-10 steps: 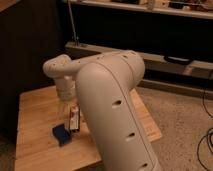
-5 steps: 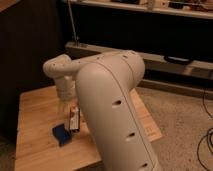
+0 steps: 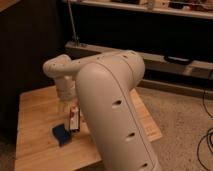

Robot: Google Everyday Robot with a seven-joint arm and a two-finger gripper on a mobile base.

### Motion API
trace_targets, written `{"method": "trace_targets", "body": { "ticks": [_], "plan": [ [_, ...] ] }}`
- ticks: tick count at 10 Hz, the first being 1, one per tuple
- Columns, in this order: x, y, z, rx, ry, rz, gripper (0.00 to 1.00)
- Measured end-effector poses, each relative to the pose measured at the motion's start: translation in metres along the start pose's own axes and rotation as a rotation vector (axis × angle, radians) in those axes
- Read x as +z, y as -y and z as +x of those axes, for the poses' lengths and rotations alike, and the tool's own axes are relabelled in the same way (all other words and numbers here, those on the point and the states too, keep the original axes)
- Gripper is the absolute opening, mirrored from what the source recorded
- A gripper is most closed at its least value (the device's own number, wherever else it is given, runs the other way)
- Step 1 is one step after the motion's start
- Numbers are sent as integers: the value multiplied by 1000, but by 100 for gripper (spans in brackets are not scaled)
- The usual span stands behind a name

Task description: Wipe the white sponge on the table

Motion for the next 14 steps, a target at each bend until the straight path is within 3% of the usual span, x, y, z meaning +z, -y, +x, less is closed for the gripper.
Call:
{"method": "trace_targets", "body": {
  "ticks": [2, 4, 5, 7, 11, 12, 14],
  "plan": [
    [0, -1, 2, 2, 11, 7, 80],
    [-4, -4, 12, 1, 108, 23, 80],
    [-9, -10, 21, -3, 180, 33, 80],
    [-15, -24, 29, -31, 258, 21, 80],
    [8, -50, 6, -118, 263, -86, 80],
    [17, -65, 3, -139, 264, -99, 80],
    [30, -89, 0, -162, 250, -87, 80]
  ]
}}
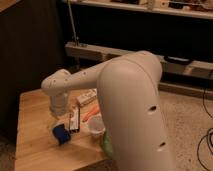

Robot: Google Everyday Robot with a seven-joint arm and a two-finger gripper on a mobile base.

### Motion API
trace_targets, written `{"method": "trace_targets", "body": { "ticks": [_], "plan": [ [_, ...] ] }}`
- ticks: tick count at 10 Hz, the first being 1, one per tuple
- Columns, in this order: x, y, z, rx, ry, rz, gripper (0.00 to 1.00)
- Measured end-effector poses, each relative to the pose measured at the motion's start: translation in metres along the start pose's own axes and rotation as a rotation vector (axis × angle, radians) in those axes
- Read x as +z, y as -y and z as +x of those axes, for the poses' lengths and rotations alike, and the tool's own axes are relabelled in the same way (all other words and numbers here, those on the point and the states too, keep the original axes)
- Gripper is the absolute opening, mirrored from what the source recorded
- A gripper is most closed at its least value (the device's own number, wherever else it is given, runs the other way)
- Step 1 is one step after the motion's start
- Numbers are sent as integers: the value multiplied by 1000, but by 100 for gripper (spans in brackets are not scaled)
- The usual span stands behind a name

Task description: Wipe the white sponge on the table

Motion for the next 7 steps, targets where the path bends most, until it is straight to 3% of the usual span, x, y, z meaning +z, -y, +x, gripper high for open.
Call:
{"method": "trace_targets", "body": {
  "ticks": [4, 7],
  "plan": [
    [48, -22, -9, -29, -105, 52, 80],
    [70, -18, -15, -29, -140, 63, 80]
  ]
}}
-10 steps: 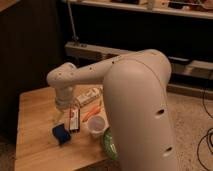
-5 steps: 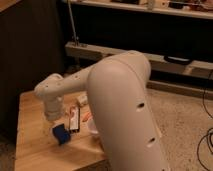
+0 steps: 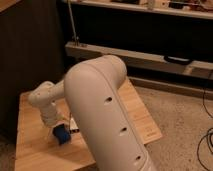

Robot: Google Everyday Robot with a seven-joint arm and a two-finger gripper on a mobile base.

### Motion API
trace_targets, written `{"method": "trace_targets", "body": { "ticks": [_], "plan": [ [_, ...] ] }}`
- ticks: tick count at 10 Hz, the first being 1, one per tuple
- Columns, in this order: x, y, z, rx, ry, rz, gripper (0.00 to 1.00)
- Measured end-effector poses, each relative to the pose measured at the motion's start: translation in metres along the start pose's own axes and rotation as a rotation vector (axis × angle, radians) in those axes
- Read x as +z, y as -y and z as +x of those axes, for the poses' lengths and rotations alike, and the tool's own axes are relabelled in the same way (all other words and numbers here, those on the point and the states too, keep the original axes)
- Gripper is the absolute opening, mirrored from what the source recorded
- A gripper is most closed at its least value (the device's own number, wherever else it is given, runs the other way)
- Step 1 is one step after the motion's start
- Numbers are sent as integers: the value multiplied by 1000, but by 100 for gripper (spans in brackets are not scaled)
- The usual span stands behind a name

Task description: Wipe the white sponge on the table

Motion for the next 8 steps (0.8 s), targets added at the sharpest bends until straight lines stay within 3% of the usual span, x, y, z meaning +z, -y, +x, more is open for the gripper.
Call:
{"method": "trace_targets", "body": {
  "ticks": [3, 5, 8],
  "plan": [
    [5, -4, -2, -14, -20, 0, 77],
    [10, -4, -1, -17, -31, -6, 61],
    [18, 4, 4, -6, -46, -5, 59]
  ]
}}
